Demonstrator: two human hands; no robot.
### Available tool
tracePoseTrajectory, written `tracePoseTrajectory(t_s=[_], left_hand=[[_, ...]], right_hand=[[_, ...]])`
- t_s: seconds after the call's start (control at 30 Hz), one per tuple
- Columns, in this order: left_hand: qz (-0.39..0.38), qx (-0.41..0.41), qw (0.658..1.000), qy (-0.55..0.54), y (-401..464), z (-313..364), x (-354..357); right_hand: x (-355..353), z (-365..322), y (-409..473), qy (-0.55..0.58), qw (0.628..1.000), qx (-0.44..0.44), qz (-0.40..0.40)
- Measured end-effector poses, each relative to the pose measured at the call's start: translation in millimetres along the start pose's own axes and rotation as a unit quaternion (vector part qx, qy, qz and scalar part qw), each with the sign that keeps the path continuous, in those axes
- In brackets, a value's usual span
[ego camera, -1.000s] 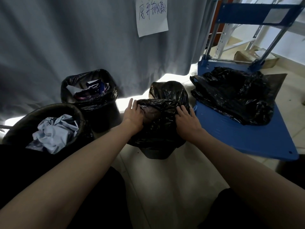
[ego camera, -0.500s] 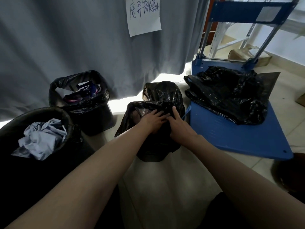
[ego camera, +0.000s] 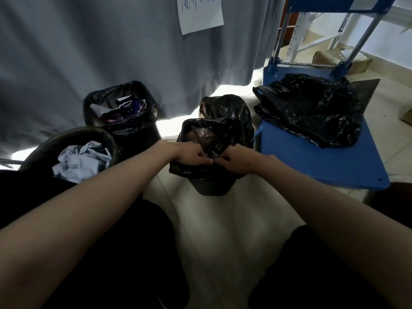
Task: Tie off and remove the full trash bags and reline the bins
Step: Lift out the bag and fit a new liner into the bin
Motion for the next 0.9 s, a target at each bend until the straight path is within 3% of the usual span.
tracePoseTrajectory(t_s=[0.13,0.33,0.53,0.6,0.67,0.73,0.8,0.9], left_hand=[[0.019,0.03,0.999,-0.014,-18,-3,7],[0.198,0.004,0.979,0.05,-30,-11,-7],[0.271,0.002,0.951,0.151,-28,-5,11],[0.264,-0.013,0.96,0.095,-30,-15,1],[0.252,-0.037,0.966,-0.033,-36,-32,-17],[0.263,-0.068,0.951,-0.146,-42,-50,-35],[0.26,-0.122,0.939,-0.19,-42,-66,-37],[0.197,-0.209,0.93,-0.228,-34,-76,-12]], right_hand=[[14,-12,-18,0.01,0.997,-0.018,-0.081],[-4,-8,-32,-0.073,0.996,-0.03,-0.039],[6,-4,-28,-0.163,0.986,-0.031,-0.012],[6,-3,-24,-0.148,0.988,-0.034,-0.016],[3,-4,-23,-0.11,0.993,-0.037,-0.007],[-1,-4,-22,-0.079,0.996,-0.035,0.013],[-1,-5,-20,-0.074,0.996,-0.037,0.017],[5,-5,-18,-0.077,0.996,-0.039,-0.002]])
Point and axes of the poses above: each hand's wrist, its own y-axis towards the middle knuckle, its own x-axis out of the palm, z = x × y, the point moved 9 cm from there along y, towards the middle knuckle, and after that the axes turned 14 degrees about -x, right-handed, at the moved point
